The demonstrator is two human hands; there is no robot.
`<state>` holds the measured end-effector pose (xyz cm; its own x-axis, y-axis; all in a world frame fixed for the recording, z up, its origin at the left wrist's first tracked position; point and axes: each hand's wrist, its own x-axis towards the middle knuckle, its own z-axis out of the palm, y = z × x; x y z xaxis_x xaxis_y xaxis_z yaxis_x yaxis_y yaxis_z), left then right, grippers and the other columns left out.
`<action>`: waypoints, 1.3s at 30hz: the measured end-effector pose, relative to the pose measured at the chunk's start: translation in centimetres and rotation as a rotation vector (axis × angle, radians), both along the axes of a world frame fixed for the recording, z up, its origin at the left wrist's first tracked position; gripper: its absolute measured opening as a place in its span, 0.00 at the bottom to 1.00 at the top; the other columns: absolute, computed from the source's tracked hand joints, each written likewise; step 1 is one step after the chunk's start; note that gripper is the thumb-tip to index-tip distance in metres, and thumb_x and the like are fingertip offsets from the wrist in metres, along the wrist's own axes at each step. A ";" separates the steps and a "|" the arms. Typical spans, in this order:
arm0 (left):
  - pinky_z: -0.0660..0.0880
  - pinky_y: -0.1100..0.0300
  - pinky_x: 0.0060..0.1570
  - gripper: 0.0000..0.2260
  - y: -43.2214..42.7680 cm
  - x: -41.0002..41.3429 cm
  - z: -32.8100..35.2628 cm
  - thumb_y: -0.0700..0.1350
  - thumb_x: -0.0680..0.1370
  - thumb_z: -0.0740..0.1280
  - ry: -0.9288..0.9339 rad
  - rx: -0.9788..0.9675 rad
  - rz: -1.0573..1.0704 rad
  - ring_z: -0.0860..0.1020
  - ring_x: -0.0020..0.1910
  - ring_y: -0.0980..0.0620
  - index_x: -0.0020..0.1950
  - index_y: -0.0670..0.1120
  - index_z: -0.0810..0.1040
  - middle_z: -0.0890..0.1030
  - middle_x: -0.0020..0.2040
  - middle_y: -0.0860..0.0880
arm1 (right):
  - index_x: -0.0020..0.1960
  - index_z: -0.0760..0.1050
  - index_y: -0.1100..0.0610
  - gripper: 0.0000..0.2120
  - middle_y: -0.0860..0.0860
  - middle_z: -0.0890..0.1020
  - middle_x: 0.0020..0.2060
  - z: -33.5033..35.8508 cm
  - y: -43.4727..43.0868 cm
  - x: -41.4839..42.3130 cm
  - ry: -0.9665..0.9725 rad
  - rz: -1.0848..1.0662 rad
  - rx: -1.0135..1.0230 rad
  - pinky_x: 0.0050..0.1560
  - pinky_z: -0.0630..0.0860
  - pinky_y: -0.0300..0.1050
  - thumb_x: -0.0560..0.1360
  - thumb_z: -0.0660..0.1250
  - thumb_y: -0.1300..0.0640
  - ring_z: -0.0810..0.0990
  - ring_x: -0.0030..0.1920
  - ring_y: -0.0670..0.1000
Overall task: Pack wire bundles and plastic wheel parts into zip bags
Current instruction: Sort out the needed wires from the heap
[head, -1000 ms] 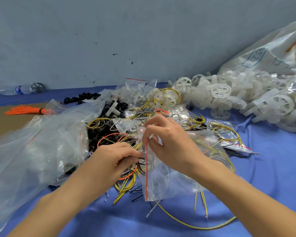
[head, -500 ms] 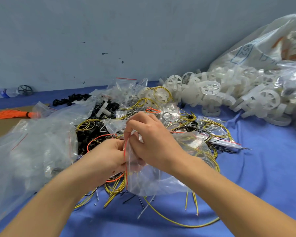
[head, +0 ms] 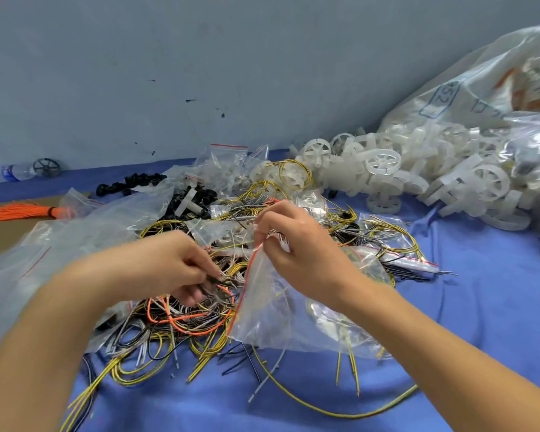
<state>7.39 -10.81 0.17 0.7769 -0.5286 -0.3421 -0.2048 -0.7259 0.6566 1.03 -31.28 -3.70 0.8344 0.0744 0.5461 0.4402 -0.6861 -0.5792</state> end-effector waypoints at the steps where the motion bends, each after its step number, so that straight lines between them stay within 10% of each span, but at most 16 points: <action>1: 0.81 0.60 0.35 0.15 0.6 0.1 0.3 0.29 0.80 0.59 -0.053 0.039 0.034 0.81 0.31 0.52 0.48 0.43 0.83 0.85 0.39 0.42 | 0.45 0.78 0.55 0.09 0.52 0.77 0.51 0.1 -0.3 0.0 0.002 0.002 0.021 0.57 0.72 0.54 0.75 0.63 0.66 0.75 0.55 0.55; 11: 0.80 0.66 0.38 0.11 0.9 -2.3 3.1 0.36 0.72 0.66 0.040 -0.707 0.162 0.84 0.39 0.51 0.49 0.44 0.86 0.86 0.45 0.42 | 0.40 0.71 0.43 0.18 0.51 0.78 0.49 0.5 -0.6 -0.4 0.055 0.034 0.190 0.47 0.74 0.50 0.76 0.60 0.66 0.77 0.44 0.52; 18: 0.82 0.45 0.44 0.11 -3.3 -3.6 -1.3 0.33 0.72 0.64 0.681 -1.414 0.409 0.83 0.35 0.55 0.53 0.38 0.80 0.84 0.46 0.44 | 0.38 0.74 0.50 0.17 0.55 0.80 0.50 -0.9 -0.8 0.0 0.188 0.140 0.510 0.43 0.68 0.52 0.78 0.62 0.70 0.77 0.43 0.72; 27: 0.82 0.61 0.40 0.15 -4.7 -4.6 -3.9 0.34 0.75 0.65 0.742 -1.323 0.297 0.82 0.42 0.56 0.60 0.40 0.81 0.85 0.52 0.45 | 0.41 0.75 0.55 0.11 0.60 0.78 0.49 -0.9 -0.8 0.0 0.131 0.149 0.508 0.42 0.70 0.56 0.77 0.63 0.69 0.77 0.40 0.61; 32: 0.81 0.63 0.41 0.14 -4.6 -4.0 -4.8 0.30 0.79 0.59 0.294 -1.104 0.400 0.84 0.39 0.54 0.55 0.41 0.81 0.86 0.46 0.45 | 0.40 0.74 0.52 0.15 0.49 0.79 0.49 -0.3 -0.8 -0.4 0.008 0.063 0.361 0.45 0.73 0.36 0.75 0.63 0.71 0.79 0.45 0.50; 39: 0.75 0.73 0.45 0.15 -2.7 -3.8 -4.0 0.32 0.81 0.60 -0.333 -0.583 0.204 0.83 0.46 0.61 0.53 0.47 0.83 0.86 0.45 0.52 | 0.43 0.76 0.57 0.11 0.51 0.77 0.49 0.8 -0.8 -0.7 -0.122 -0.025 0.142 0.48 0.75 0.50 0.75 0.62 0.72 0.78 0.49 0.54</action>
<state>3.55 -13.54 -3.84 0.8943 -0.3858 0.2266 -0.3600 -0.3195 0.8765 0.32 -32.11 -2.94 0.7622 -0.0302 0.6466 0.4969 -0.6129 -0.6144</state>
